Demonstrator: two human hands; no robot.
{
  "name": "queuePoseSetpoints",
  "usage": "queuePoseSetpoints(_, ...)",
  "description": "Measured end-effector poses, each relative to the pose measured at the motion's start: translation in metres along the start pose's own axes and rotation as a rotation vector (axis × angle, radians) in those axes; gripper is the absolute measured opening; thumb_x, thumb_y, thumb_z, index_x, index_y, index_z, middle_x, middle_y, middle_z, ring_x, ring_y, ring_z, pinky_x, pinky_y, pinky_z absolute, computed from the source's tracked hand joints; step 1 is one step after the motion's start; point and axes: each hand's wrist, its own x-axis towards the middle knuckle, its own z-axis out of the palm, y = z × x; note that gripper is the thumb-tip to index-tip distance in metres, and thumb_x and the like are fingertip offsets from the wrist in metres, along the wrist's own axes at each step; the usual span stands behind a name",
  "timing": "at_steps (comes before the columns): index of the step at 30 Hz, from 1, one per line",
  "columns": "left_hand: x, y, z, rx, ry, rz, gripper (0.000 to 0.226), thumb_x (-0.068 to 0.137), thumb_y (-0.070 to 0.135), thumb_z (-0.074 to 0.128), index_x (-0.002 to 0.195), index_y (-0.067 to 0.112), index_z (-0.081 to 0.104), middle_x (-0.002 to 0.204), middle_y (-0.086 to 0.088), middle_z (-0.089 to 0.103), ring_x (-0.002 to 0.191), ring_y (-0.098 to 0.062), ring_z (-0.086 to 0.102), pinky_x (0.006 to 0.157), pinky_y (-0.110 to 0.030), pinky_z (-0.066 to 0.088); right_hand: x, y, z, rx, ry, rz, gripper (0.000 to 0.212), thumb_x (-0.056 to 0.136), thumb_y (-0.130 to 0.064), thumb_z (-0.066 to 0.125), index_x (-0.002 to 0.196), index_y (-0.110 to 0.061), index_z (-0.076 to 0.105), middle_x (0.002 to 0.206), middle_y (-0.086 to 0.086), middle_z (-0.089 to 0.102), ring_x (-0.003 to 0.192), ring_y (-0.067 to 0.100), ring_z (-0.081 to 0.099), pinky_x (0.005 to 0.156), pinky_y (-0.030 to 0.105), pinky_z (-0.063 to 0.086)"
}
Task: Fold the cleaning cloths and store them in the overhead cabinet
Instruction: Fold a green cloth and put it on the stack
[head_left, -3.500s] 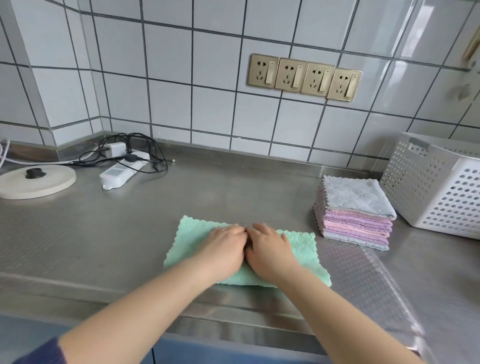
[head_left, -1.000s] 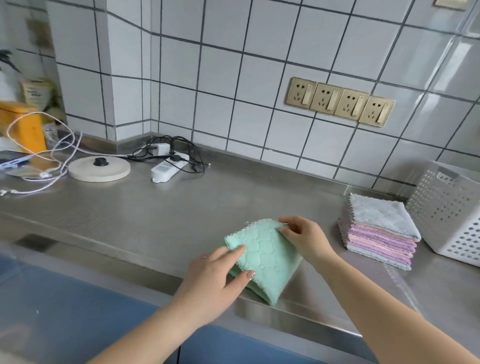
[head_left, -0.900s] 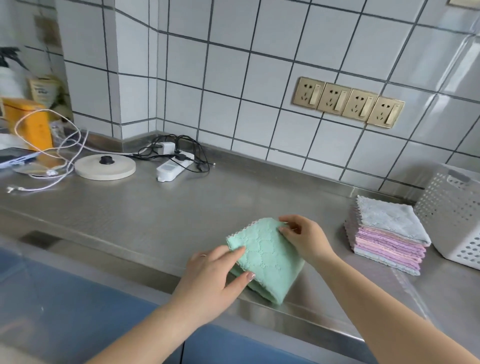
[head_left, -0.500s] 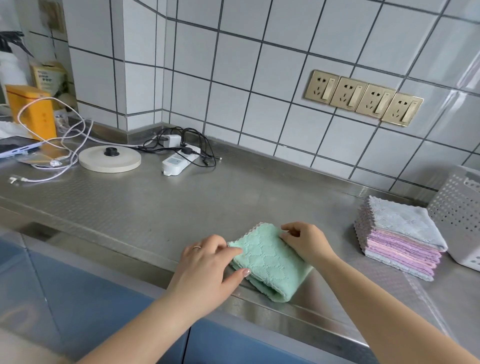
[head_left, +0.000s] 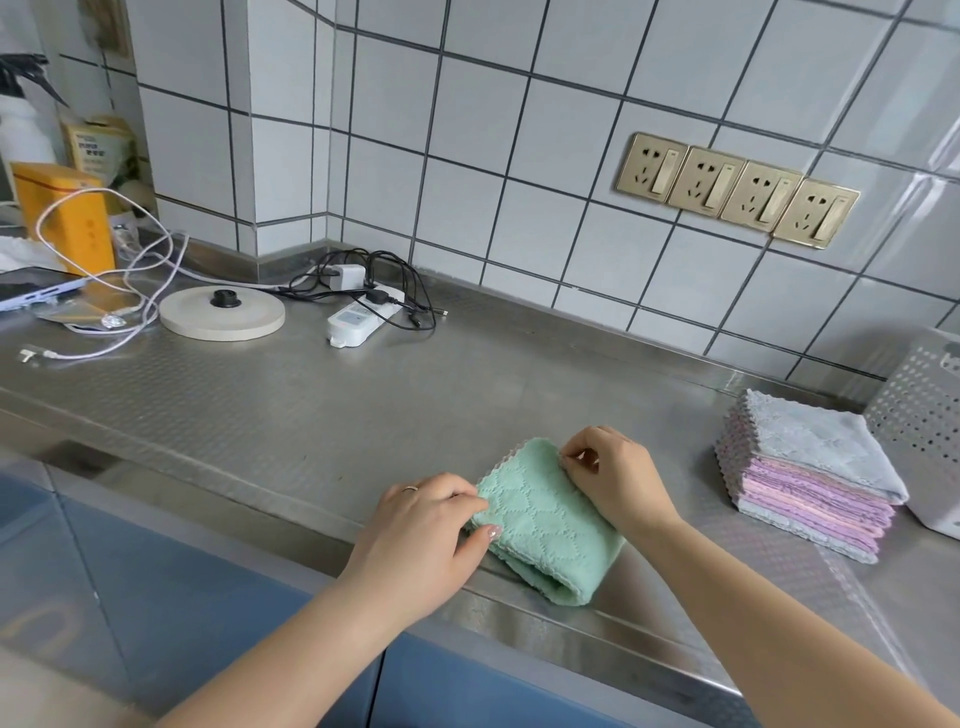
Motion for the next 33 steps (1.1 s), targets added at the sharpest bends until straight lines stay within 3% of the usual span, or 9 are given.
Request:
queuePoseSetpoints(4,0.000,0.000,0.000,-0.005,-0.001,0.006,0.040,0.081,0.051,0.043,0.094,0.029,0.073,0.097,0.017,0.067,0.080,-0.003,0.066,0.073,-0.028,0.051,-0.003,0.006,0.005,-0.051,-0.026,0.008,0.006,0.088,-0.020,0.057,0.094,-0.021,0.060,0.086,-0.009,0.065,0.082,0.019,0.062,0.070,0.029,0.046)
queuePoseSetpoints(11,-0.001,-0.001,-0.001,0.001,0.005,0.013,0.040,0.081,0.050,0.042,0.094,0.028,0.073,0.097,0.016,0.067,0.079,-0.004,0.066,0.073,-0.029,0.051,0.004,0.007,0.008,-0.274,-0.013,-0.054,0.015,0.098,-0.027,0.036,0.108,-0.018,0.044,0.090,0.007,0.070,0.077,0.036,0.061,0.063,0.035,0.044)
queuePoseSetpoints(17,-0.001,-0.001,-0.002,0.019,-0.007,0.009,0.039,0.081,0.048,0.043,0.094,0.027,0.073,0.097,0.014,0.067,0.083,-0.008,0.066,0.074,-0.032,0.052,0.009,0.002,0.014,-0.249,-0.077,0.017,0.014,0.094,-0.032,0.045,0.100,-0.022,0.052,0.096,0.001,0.067,0.085,0.027,0.061,0.066,0.030,0.044)
queuePoseSetpoints(20,-0.001,0.000,-0.003,0.063,-0.011,0.029,0.037,0.076,0.043,0.044,0.097,0.028,0.071,0.103,0.011,0.065,0.098,-0.013,0.064,0.081,-0.038,0.053,0.011,0.002,0.016,-0.223,-0.100,0.048,0.018,0.093,-0.034,0.048,0.105,-0.023,0.056,0.104,0.000,0.065,0.093,0.023,0.061,0.072,0.029,0.046)
queuePoseSetpoints(23,-0.001,0.007,0.001,0.081,-0.049,0.150,0.043,0.074,0.035,0.045,0.111,0.026,0.064,0.118,0.008,0.061,0.120,-0.014,0.054,0.101,-0.049,0.042,0.005,0.001,0.010,-0.201,-0.070,0.052,0.026,0.092,-0.035,0.052,0.115,-0.023,0.057,0.116,-0.001,0.059,0.101,0.020,0.060,0.078,0.029,0.047)
queuePoseSetpoints(25,0.000,0.011,0.004,0.058,-0.073,0.229,0.047,0.075,0.032,0.044,0.117,0.023,0.062,0.123,0.007,0.061,0.123,-0.014,0.052,0.105,-0.045,0.036,-0.005,-0.003,0.002,-0.152,-0.016,0.033,0.027,0.090,-0.033,0.056,0.115,-0.025,0.059,0.119,-0.003,0.055,0.101,0.018,0.060,0.079,0.028,0.047)
queuePoseSetpoints(28,0.005,0.017,0.007,0.048,-0.151,0.253,0.050,0.077,0.032,0.038,0.121,0.021,0.060,0.126,0.005,0.061,0.124,-0.015,0.053,0.107,-0.038,0.029,-0.038,-0.012,-0.012,-0.034,0.079,-0.044,0.020,0.086,-0.032,0.063,0.104,-0.024,0.067,0.103,-0.009,0.056,0.085,0.007,0.060,0.071,0.013,0.041)
queuePoseSetpoints(30,0.010,0.018,0.007,-0.008,-0.197,0.226,0.060,0.078,0.036,0.025,0.129,0.022,0.055,0.136,0.006,0.053,0.132,-0.013,0.043,0.113,-0.034,0.018,-0.066,-0.019,-0.019,0.020,0.092,-0.101,0.026,0.081,-0.044,0.063,0.096,-0.024,0.070,0.091,-0.014,0.054,0.075,-0.002,0.055,0.068,0.004,0.037)
queuePoseSetpoints(33,0.015,0.016,0.008,-0.054,-0.253,0.206,0.077,0.072,0.038,0.007,0.136,0.024,0.046,0.147,0.008,0.040,0.139,-0.010,0.031,0.113,-0.026,0.006,-0.097,-0.025,-0.019,-0.025,0.007,-0.143,0.045,0.073,-0.063,0.050,0.096,-0.029,0.070,0.087,-0.014,0.053,0.074,0.002,0.054,0.073,0.018,0.044)
